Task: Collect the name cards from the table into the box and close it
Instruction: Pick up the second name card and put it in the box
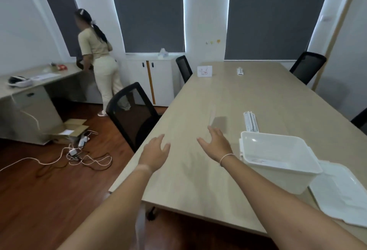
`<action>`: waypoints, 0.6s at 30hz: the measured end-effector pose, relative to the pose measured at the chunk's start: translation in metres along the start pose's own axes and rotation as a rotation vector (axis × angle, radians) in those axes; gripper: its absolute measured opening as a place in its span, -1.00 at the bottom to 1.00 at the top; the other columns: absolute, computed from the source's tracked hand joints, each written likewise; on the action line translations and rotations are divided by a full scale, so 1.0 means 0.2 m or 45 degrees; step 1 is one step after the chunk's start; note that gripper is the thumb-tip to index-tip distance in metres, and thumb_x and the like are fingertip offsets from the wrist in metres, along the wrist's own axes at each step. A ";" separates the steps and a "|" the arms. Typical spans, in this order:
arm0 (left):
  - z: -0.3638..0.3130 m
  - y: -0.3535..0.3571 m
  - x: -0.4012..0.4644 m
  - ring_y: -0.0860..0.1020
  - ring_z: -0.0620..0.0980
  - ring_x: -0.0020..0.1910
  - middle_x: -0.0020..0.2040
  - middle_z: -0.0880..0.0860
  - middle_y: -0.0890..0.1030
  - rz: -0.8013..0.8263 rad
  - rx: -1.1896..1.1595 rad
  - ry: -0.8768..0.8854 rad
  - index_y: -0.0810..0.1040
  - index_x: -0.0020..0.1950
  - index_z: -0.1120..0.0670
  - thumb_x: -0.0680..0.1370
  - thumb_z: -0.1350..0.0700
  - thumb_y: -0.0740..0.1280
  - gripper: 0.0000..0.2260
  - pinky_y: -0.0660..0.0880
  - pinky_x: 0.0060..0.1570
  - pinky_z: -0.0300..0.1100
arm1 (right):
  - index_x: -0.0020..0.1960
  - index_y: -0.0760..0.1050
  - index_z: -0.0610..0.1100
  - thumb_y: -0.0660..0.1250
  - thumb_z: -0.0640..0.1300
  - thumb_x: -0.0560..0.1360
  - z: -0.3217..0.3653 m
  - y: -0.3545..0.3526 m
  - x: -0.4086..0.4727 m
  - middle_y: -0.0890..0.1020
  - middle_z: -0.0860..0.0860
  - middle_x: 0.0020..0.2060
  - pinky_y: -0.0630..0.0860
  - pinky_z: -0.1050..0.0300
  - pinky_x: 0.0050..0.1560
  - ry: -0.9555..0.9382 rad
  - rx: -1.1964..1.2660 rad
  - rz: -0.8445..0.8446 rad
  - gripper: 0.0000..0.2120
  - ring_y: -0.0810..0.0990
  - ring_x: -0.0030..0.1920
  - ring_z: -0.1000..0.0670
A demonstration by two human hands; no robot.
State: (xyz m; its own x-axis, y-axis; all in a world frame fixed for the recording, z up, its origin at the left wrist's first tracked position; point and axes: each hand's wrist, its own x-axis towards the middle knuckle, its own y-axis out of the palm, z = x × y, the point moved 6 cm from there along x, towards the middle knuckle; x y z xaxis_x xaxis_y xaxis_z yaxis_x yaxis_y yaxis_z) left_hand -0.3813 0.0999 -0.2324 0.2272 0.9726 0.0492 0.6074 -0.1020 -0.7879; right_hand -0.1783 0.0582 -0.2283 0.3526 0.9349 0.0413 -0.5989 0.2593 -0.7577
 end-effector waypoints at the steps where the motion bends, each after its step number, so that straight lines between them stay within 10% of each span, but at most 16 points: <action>1: 0.07 -0.08 0.02 0.23 0.09 0.50 0.51 0.05 0.29 -0.009 0.006 -0.017 0.21 0.52 0.06 0.60 -0.05 0.12 -0.51 0.19 0.44 -0.03 | 0.51 0.14 -0.07 0.20 0.17 0.49 0.07 0.05 0.03 0.17 -0.08 0.53 0.15 -0.05 0.50 -0.004 0.001 -0.002 -0.33 0.16 0.53 -0.05; 18: 0.79 -0.93 0.80 0.22 0.12 0.50 0.51 0.08 0.29 -0.076 0.124 0.092 0.24 0.50 0.01 0.59 -0.08 0.11 -0.51 0.24 0.44 0.03 | 0.50 0.15 -0.03 0.15 0.23 0.49 1.16 0.74 0.61 0.26 -0.03 0.49 0.16 -0.13 0.49 -0.093 0.011 -0.091 -0.34 0.22 0.50 -0.07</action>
State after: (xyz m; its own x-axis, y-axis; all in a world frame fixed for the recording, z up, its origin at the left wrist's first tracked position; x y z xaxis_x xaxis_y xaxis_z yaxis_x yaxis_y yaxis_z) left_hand -0.5786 0.3072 -0.1744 0.2495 0.9584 0.1389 0.5453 -0.0205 -0.8380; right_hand -0.3908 0.2658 -0.1833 0.3415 0.9290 0.1427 -0.5805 0.3279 -0.7453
